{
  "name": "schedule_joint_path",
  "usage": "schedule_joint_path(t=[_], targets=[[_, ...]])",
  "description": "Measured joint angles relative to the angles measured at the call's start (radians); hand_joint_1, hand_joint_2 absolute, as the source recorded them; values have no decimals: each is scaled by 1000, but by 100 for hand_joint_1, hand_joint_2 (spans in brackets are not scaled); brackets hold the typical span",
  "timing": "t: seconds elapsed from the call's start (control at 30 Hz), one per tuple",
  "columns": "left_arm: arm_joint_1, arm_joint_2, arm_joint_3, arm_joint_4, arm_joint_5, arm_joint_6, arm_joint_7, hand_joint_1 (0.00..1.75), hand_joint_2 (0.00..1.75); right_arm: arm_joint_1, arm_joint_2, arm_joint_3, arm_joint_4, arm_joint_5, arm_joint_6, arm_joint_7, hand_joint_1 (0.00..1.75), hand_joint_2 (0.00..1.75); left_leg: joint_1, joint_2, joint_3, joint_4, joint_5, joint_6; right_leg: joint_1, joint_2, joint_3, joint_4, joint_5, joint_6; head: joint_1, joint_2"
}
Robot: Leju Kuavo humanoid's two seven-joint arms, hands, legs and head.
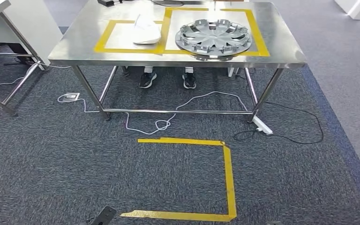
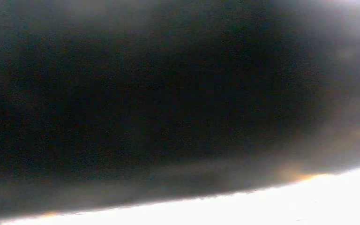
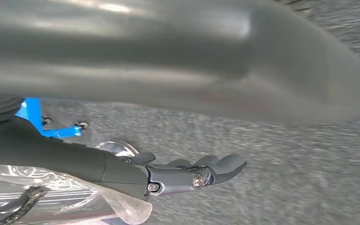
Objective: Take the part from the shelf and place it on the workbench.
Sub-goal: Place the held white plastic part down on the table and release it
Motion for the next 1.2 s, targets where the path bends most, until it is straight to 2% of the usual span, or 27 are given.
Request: schedule_joint_path(t=[0.03,0.07,0.13,0.17,0.23,0.27,0.3,0.33,0.4,0.43,0.47,0.5,0.53,0.57,0.63,0.67,0.73,0.77,0.8,0.9,0.93,0.97,1.0,1.07,1.13,1.17,1.2], targets=[[0,0,0,0,0,0,0,0,0,-1,0,-2,1,0,0,0,0,0,0,0,-18,3,14,-3,-1,0,50,-51,29,0,0,0],[-1,-1,0,0,0,0,0,0,0,-3,0,-3,1,0,0,0,0,0,-1,0,-33,7,26,-7,0,0,116,-129,38,-1,1,0],[-2,-1,0,0,0,0,-1,0,0,-8,0,-4,1,0,1,-2,0,0,-2,0,-52,16,48,-16,1,2,222,-281,9,-8,1,0],[-2,-2,0,0,0,0,-1,0,0,-10,-1,-6,2,0,1,-3,0,0,-2,1,-58,18,59,-22,3,3,245,-321,-6,-15,1,0],[-2,-1,0,0,1,1,-1,0,0,-11,-1,-10,3,-1,2,-4,0,0,1,0,-67,20,72,-33,4,1,231,-330,-1,-32,1,0],[1,-1,0,1,3,4,-1,0,0,-10,-1,-13,4,-1,3,-5,0,0,2,-2,-73,31,53,-39,3,-1,220,-327,9,-41,1,0],[3,-2,0,1,6,8,-1,0,0,-11,-1,-16,4,-2,4,-6,0,0,4,-4,-80,58,13,-45,2,-4,208,-326,21,-50,-1,0],[4,-4,0,1,9,14,0,0,0,-11,-1,-18,5,-2,4,-7,0,0,7,-5,-90,105,-46,-50,2,-6,194,-324,34,-55,-3,0],[5,-12,1,1,12,27,4,0,0,-14,-1,-23,7,-3,4,-8,0,0,11,-6,-105,234,-146,-58,5,-7,161,-320,59,-60,-6,0],[4,-16,1,1,13,32,5,0,0,-16,-1,-26,8,-4,5,-9,0,0,13,-6,-104,288,-160,-59,6,-8,144,-315,71,-59,-6,0],[4,-19,1,1,13,35,6,0,0,-19,-1,-30,10,-4,4,-10,0,0,14,-6,-94,317,-149,-59,7,-9,125,-309,83,-59,-6,0],[4,-22,1,1,13,36,7,0,0,-22,-1,-33,12,-5,4,-11,0,0,14,-6,-70,313,-121,-57,8,-10,105,-301,94,-57,-6,0],[4,-25,1,1,13,37,7,0,0,-24,-2,-35,15,-6,4,-13,0,0,14,-7,-30,275,-92,-54,9,-9,86,-292,104,-55,-6,0],[3,-26,1,1,13,38,7,0,0,-26,-2,-37,18,-7,3,-15,0,0,14,-8,23,210,-81,-49,9,-8,68,-284,113,-52,-6,0],[0,-29,1,1,13,39,7,0,0,-30,-2,-40,22,-8,2,-18,0,0,10,-11,119,67,-101,-38,11,-7,44,-272,130,-42,-5,0],[-2,-30,1,1,13,40,7,0,0,-32,-2,-41,24,-8,1,-19,0,0,6,-13,143,23,-117,-34,10,-7,36,-269,139,-36,-5,0],[-2,-32,1,1,13,41,7,0,0,-33,-2,-44,28,-9,0,-19,0,0,4,-11,139,-3,-116,-22,7,-7,23,-267,154,-24,-6,0],[-2,-32,2,1,14,41,7,0,0,-32,-3,-45,30,-9,0,-19,0,0,4,-9,128,-6,-106,-14,5,-5,14,-260,145,-19,-6,0],[-1,-33,2,1,14,41,7,0,0,-31,-3,-46,32,-9,0,-19,0,0,5,-7,114,-8,-93,-6,4,-3,2,-238,114,-14,-5,0],[0,-35,2,1,14,41,7,0,0,-31,-4,-51,36,-9,-1,-19,0,0,3,-3,64,-9,-51,7,1,1,-46,-75,-35,-3,-1,0],[0,-36,3,1,14,41,7,0,0,-32,-4,-52,37,-9,-1,-19,0,0,2,-2,46,-8,-36,7,0,1,-52,-18,-53,-1,-1,0],[0,-36,3,1,14,41,7,0,0,-32,-4,-52,38,-9,-1,-19,0,0,1,-1,26,-7,-22,6,-1,1,-46,17,-43,1,-2,0],[0,-36,3,1,14,41,7,0,0,-32,-4,-52,39,-9,-1,-19,0,0,1,1,6,-5,-7,4,-1,1,-25,21,-13,2,-2,0],[0,-37,3,1,14,41,7,0,0,-33,-5,-53,40,-9,-2,-20,0,0,1,1,-28,1,20,-2,-3,1,70,-73,42,3,-2,0],[0,-38,3,1,14,41,6,0,0,-37,-5,-54,42,-9,-5,-22,0,0,-2,0,-48,11,41,-11,-3,2,198,-244,23,-3,-1,0],[-1,-38,3,1,14,42,5,0,0,-40,-6,-55,43,-8,-7,-24,0,0,-3,1,-53,14,50,-16,-2,3,237,-306,1,-10,-1,0],[-2,-38,3,1,14,43,4,0,0,-42,-6,-56,45,-8,-9,-26,0,0,-3,1,-56,15,58,-22,0,4,255,-339,-12,-19,-1,0]])
